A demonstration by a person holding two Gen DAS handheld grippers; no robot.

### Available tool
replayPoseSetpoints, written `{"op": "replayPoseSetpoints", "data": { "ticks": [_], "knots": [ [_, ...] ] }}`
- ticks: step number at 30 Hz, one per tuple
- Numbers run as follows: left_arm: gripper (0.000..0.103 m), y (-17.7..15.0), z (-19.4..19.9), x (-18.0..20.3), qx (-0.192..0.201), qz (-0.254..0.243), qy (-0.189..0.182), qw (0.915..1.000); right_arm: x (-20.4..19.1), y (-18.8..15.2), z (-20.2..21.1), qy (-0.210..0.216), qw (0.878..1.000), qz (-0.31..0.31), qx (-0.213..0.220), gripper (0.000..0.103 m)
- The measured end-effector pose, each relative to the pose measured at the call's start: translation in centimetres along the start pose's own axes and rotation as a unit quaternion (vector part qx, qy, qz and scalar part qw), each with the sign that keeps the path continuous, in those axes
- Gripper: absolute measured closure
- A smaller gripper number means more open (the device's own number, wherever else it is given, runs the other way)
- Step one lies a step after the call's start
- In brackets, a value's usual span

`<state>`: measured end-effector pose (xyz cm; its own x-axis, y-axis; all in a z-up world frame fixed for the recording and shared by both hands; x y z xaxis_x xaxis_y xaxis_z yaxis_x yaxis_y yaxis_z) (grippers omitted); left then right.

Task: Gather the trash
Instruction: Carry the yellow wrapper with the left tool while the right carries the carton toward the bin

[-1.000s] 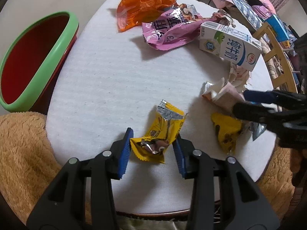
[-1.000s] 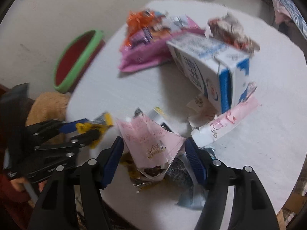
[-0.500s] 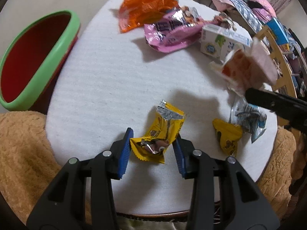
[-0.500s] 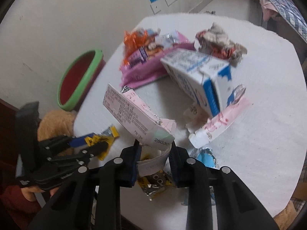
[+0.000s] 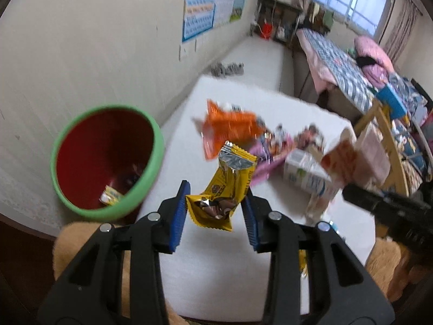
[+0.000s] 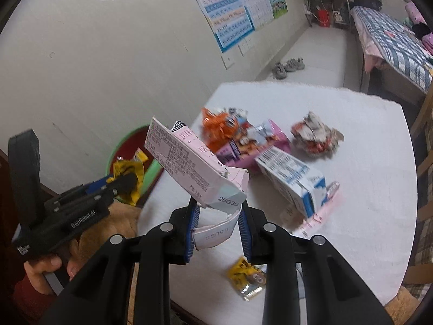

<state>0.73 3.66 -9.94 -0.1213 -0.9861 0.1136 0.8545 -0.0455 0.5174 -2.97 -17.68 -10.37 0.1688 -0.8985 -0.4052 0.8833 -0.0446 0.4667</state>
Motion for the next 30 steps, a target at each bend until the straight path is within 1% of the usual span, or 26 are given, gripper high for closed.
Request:
{"op": "replayPoseSetpoints", "data": {
  "ticks": [2, 8, 14, 20, 30],
  "knots": [
    [0.067, 0.8, 1.1, -0.5, 0.016, 0.003, 0.003, 0.9999, -0.6, 0.4, 0.4, 0.001, 1.000, 0.002, 0.008, 0.076],
    [0.067, 2.3, 2.7, -1.5, 0.044, 0.008, 0.007, 0.9990, -2.4, 1.5, 1.1, -0.001, 1.000, 0.012, 0.026, 0.076],
    [0.067, 2.9, 3.6, -3.1, 0.060, 0.021, 0.014, 0.9979, -4.0, 2.3, 0.9, 0.002, 0.999, 0.020, 0.034, 0.076],
    [0.067, 2.8, 4.1, -4.8, 0.063, 0.037, 0.022, 0.9971, -5.7, 2.6, -0.1, 0.007, 0.999, 0.034, 0.027, 0.076],
    [0.067, 2.6, 3.8, -7.3, 0.057, 0.065, 0.039, 0.9955, -7.7, 3.2, -1.4, 0.019, 0.998, 0.056, 0.017, 0.076]
  ]
}}
Point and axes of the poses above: each gripper's, at about its wrist camera, not at the fingertips, and z roughly against the way its jaws point, x to its right, y to its top, the point moved 3 cm from there along -z, roughly the way its jaws point, and after that the axes turned 5 degrees about -x, right-handed, at the moved point
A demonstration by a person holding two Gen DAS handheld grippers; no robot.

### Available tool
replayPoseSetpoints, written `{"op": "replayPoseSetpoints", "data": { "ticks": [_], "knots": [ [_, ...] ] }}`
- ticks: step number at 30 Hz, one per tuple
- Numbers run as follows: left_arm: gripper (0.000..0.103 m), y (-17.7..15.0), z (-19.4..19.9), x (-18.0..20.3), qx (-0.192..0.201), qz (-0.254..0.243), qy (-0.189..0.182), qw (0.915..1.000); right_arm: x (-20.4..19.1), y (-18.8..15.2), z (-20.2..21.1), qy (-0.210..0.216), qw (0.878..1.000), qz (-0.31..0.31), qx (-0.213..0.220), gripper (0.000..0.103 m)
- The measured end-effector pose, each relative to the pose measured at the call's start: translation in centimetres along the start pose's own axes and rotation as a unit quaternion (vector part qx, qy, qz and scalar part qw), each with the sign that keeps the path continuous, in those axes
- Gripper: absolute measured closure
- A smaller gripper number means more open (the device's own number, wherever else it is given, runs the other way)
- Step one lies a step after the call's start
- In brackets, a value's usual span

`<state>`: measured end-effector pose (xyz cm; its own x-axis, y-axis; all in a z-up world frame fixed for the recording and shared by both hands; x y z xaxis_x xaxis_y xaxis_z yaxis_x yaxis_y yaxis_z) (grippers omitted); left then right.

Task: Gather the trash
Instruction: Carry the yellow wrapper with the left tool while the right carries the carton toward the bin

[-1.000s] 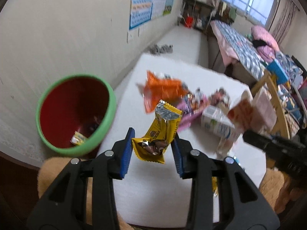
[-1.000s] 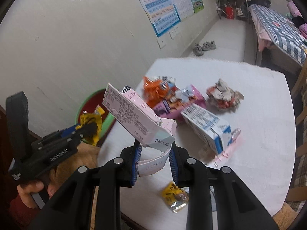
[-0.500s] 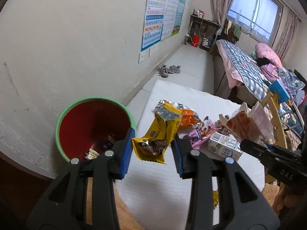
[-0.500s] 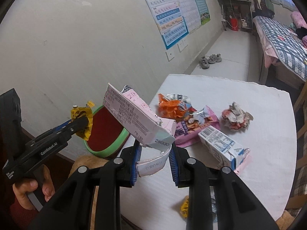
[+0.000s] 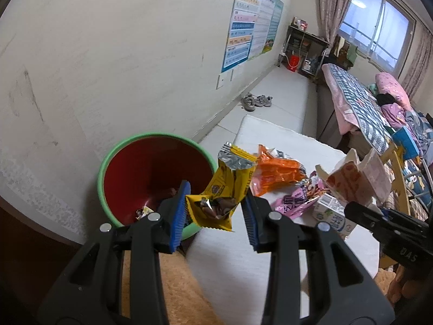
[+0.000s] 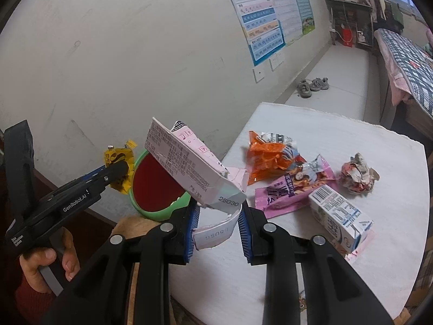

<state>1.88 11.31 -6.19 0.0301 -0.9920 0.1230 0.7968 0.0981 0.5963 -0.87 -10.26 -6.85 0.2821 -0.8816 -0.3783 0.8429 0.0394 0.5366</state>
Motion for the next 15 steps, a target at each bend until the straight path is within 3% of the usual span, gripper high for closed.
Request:
{"op": "replayPoseSetpoints", "data": {
  "ticks": [15],
  "knots": [
    [0.067, 0.2, -0.7, -1.4, -0.001, 0.013, 0.016, 0.9998, -2.6, 1.5, -2.7, 0.016, 0.999, 0.032, -0.016, 0.076]
  ]
}}
Point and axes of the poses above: each gripper's, at about its wrist camera, not at the fingertips, and z roughly against the way its jaws point, x to its right, y to its top, the point moved 3 cm from there along -z, roughly the way its jaws point, and after that the axes turned 5 degrees about -x, right-handed, at the moved point
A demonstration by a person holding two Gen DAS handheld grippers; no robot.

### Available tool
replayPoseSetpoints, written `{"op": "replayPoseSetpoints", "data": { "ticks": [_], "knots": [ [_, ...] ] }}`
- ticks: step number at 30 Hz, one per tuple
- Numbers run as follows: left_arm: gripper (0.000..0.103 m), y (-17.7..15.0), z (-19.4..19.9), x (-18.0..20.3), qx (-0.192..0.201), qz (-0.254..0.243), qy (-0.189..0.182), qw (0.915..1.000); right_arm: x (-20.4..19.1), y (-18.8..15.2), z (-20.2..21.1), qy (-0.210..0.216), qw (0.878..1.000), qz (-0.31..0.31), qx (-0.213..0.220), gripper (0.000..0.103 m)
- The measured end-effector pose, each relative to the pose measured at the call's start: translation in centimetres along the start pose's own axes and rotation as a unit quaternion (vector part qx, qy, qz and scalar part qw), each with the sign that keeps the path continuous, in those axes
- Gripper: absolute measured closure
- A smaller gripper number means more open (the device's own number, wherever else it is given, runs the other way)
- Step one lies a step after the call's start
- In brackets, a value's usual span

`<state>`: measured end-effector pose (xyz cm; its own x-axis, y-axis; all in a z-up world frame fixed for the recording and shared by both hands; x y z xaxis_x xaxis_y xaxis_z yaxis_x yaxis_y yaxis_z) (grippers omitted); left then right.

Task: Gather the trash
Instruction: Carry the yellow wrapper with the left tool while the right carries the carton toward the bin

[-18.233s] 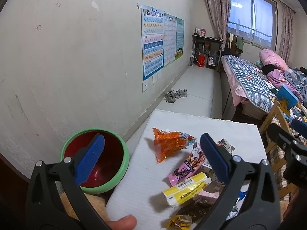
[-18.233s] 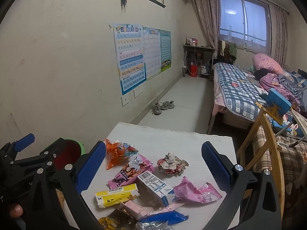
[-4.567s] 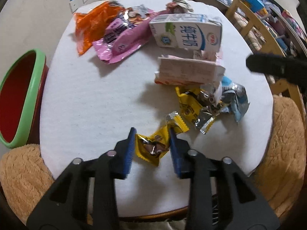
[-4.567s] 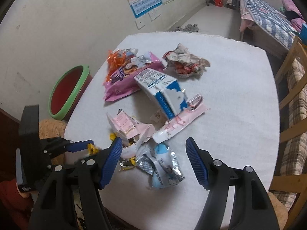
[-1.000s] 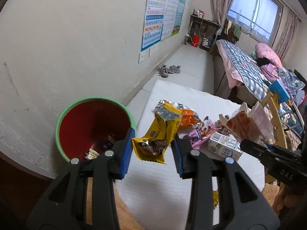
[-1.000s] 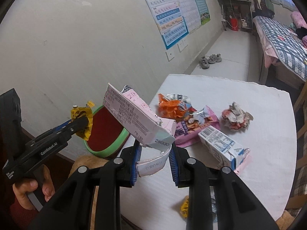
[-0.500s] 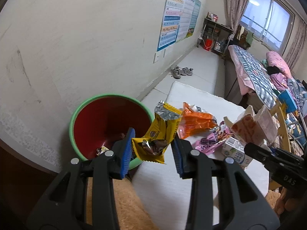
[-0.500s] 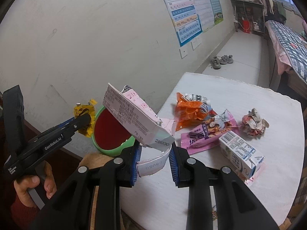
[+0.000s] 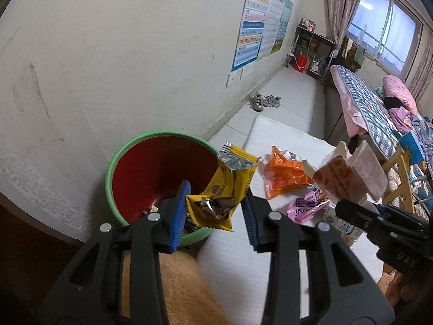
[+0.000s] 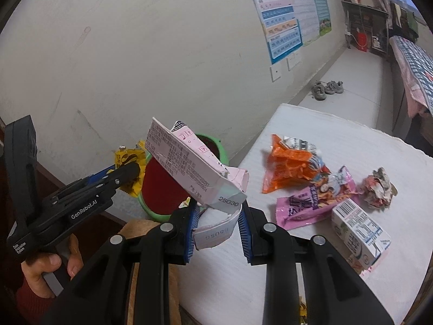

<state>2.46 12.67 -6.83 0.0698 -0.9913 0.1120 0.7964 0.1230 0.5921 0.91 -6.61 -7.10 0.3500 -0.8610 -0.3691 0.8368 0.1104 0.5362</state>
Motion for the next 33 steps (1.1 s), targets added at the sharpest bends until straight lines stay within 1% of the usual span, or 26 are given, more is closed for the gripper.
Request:
{"op": "replayPoseSetpoints", "data": {
  "ticks": [12, 25, 29, 33],
  "knots": [
    [0.067, 0.4, -1.3, -2.0, -0.005, 0.016, 0.018, 0.9997, -1.1, 1.2, -2.5, -0.001, 1.000, 0.026, -0.017, 0.076],
    [0.067, -0.5, -3.5, -4.3, -0.028, 0.036, 0.028, 0.9986, -2.0, 2.0, -6.0, -0.008, 0.998, 0.043, -0.043, 0.076],
    [0.067, -0.2, -4.2, -5.3, -0.029, 0.039, 0.035, 0.9982, -2.6, 2.9, -7.4, -0.014, 0.997, 0.058, -0.053, 0.076],
    [0.067, 0.2, -4.7, -6.3, -0.030, 0.045, 0.041, 0.9977, -3.6, 4.0, -8.7, -0.014, 0.996, 0.072, -0.055, 0.076]
  ]
}}
Point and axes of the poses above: each gripper's, at about its wrist camera, not at the fingertips, and z roughly against the way its jaws point, x to its right, y to its top, the point moved 3 cm from there along -z, roughly the way its jaws point, and after that the axes turned 5 degrees about -x, right-handed, at the moved point
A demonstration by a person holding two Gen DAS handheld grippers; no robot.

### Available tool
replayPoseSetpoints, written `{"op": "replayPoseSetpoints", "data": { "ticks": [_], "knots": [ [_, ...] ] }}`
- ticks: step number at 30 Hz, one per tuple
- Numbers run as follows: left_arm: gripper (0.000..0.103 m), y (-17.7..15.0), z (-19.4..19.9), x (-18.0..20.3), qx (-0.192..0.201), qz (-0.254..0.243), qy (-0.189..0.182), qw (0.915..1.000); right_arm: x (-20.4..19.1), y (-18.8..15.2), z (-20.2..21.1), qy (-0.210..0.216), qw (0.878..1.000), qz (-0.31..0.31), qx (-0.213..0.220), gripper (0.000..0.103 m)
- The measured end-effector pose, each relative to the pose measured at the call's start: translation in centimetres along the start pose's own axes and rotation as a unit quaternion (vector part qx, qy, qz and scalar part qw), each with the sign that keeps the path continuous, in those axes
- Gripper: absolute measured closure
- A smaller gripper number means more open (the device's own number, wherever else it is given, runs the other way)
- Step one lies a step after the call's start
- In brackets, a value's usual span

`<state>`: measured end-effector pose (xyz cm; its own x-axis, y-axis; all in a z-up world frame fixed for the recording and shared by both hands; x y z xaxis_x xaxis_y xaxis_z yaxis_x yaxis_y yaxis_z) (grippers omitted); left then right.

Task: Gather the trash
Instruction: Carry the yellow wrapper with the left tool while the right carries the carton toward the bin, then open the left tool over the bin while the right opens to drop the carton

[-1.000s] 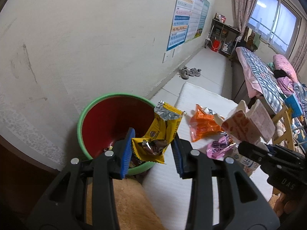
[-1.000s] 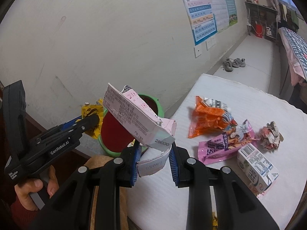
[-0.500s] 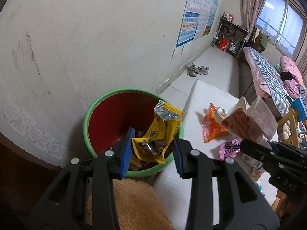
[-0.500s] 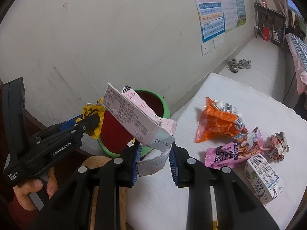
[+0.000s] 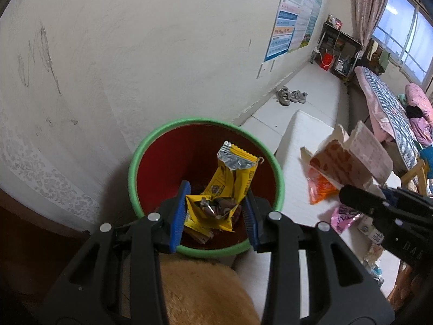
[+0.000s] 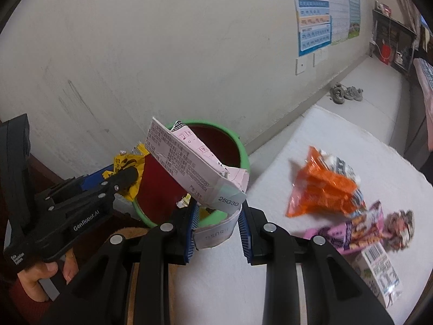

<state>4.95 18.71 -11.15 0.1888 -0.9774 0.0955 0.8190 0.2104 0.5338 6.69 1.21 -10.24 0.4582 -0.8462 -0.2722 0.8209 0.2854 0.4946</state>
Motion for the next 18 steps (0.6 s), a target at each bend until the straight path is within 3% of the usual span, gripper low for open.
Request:
{"op": "replayPoseSetpoints", "data": {
  "ticks": [18],
  "knots": [
    [0.067, 1.8, -3.7, -2.5, -0.029, 0.017, 0.010, 0.9994, -0.7, 1.5, -4.2, 0.004, 1.000, -0.003, -0.031, 0.076]
  ]
}}
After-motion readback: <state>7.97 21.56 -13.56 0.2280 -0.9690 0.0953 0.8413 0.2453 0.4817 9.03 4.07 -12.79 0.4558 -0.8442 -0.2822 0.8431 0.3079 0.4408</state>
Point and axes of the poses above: each gripper's, at about its wrist camera, not at the fingertips, and z roughly against the way its jaws point, x to its right, y to its top, the point moved 3 cm from there along -z, roughly the way its jaws point, and after that the axes turned 5 degrees about -x, right-handed, at the moved point
